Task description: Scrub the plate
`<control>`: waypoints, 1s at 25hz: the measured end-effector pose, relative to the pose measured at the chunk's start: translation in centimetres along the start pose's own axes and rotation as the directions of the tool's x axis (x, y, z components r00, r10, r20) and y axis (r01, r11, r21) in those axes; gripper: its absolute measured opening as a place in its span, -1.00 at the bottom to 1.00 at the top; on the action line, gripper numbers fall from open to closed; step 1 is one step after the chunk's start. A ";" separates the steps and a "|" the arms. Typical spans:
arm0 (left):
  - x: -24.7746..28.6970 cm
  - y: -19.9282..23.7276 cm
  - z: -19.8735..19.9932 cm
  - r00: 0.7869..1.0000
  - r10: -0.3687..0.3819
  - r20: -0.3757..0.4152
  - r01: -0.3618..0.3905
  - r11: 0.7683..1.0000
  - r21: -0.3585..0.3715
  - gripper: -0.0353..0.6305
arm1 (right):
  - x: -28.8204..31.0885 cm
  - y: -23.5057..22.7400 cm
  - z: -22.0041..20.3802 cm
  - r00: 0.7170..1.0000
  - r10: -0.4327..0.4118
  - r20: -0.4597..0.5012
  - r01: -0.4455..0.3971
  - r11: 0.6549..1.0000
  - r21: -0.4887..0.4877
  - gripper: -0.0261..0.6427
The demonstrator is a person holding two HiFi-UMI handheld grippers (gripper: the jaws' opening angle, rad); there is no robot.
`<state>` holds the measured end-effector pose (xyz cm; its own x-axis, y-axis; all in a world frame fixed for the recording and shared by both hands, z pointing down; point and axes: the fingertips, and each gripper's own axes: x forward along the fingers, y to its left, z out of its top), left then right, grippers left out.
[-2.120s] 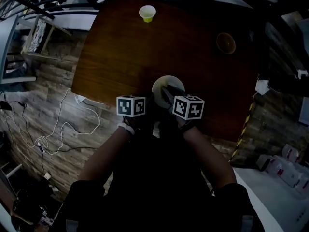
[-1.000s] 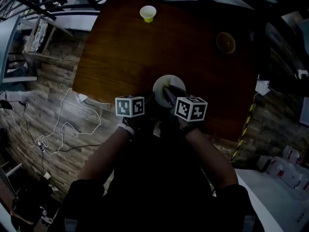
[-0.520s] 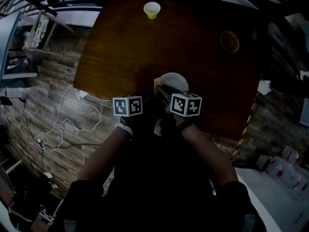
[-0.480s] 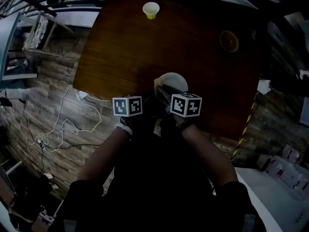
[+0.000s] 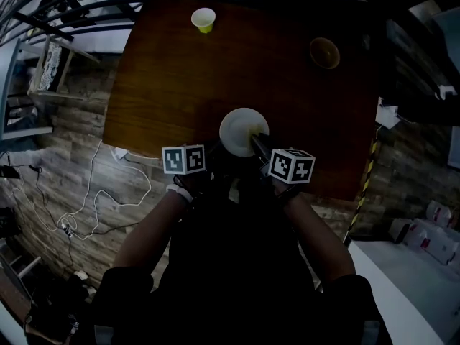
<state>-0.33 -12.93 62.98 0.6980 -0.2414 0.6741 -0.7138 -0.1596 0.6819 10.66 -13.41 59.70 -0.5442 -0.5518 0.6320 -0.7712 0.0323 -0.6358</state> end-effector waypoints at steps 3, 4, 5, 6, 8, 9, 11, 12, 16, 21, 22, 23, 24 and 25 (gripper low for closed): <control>0.1 -0.2 -0.1 1.000 0.005 -0.002 -0.005 1.000 0.005 -0.75 | -1.8 -1.3 0.3 0.999 -0.018 0.034 0.017 0.999 0.028 -0.59; 0.2 -0.3 -0.1 1.000 0.006 -0.002 -0.006 1.000 0.005 -0.75 | -2.3 -1.7 0.4 0.999 -0.024 0.043 0.022 0.999 0.034 -0.60; 0.3 -0.4 -0.2 1.000 0.007 -0.002 -0.007 1.000 0.005 -0.75 | -2.7 -2.1 0.5 0.998 -0.028 0.050 0.026 0.999 0.037 -0.60; 0.3 -0.5 -0.2 1.000 0.008 -0.002 -0.008 1.000 0.005 -0.75 | -3.0 -2.4 0.5 0.998 -0.031 0.055 0.029 0.999 0.040 -0.60; 0.4 -0.8 -0.3 1.000 0.006 -0.002 -0.006 1.000 0.005 -0.75 | -3.5 -2.6 0.6 0.998 -0.036 0.060 0.034 0.999 0.042 -0.59; 0.4 -0.9 -0.3 1.000 0.004 -0.002 -0.004 1.000 0.005 -0.75 | -3.5 -2.6 0.7 0.997 -0.040 0.060 0.038 0.998 0.040 -0.59; 0.5 -1.0 -0.3 1.000 0.002 -0.003 -0.002 1.000 0.003 -0.75 | -3.6 -2.5 0.8 0.997 -0.048 0.062 0.046 0.998 0.039 -0.59; 0.5 -1.0 -0.3 1.000 0.003 -0.003 -0.003 1.000 0.001 -0.75 | -3.7 -2.4 0.8 0.997 -0.049 0.063 0.047 0.998 0.040 -0.60; 0.2 -1.2 -0.5 1.000 0.011 0.009 -0.011 1.000 -0.005 -0.75 | -2.8 -1.0 0.9 0.998 -0.023 0.052 0.021 0.999 0.032 -0.59; -0.7 -0.5 0.0 0.999 0.007 0.045 -0.006 1.000 -0.028 -0.75 | 1.1 3.3 -0.2 0.998 0.060 -0.026 -0.060 0.998 -0.036 -0.59; -1.0 -0.2 0.0 0.999 0.008 0.052 -0.006 0.999 -0.036 -0.75 | 1.8 4.2 -0.7 0.996 0.073 -0.044 -0.076 0.996 -0.048 -0.60; -1.3 0.2 0.1 0.998 0.010 0.061 -0.007 0.999 -0.044 -0.75 | 2.5 5.0 -1.2 0.994 0.086 -0.061 -0.089 0.994 -0.059 -0.60; -1.6 0.5 0.2 0.997 0.013 0.071 -0.009 0.999 -0.053 -0.75 | 3.1 5.7 -1.6 0.992 0.096 -0.076 -0.101 0.993 -0.067 -0.60; -1.9 0.8 0.5 0.997 0.015 0.081 -0.011 0.998 -0.061 -0.75 | 3.6 6.3 -1.9 0.990 0.104 -0.090 -0.111 0.991 -0.073 -0.59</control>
<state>-2.26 -13.06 62.10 0.6800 -0.3208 0.6593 -0.7163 -0.0987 0.6907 3.20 -13.62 58.83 -0.6490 -0.4680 0.5998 -0.7283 0.1542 -0.6677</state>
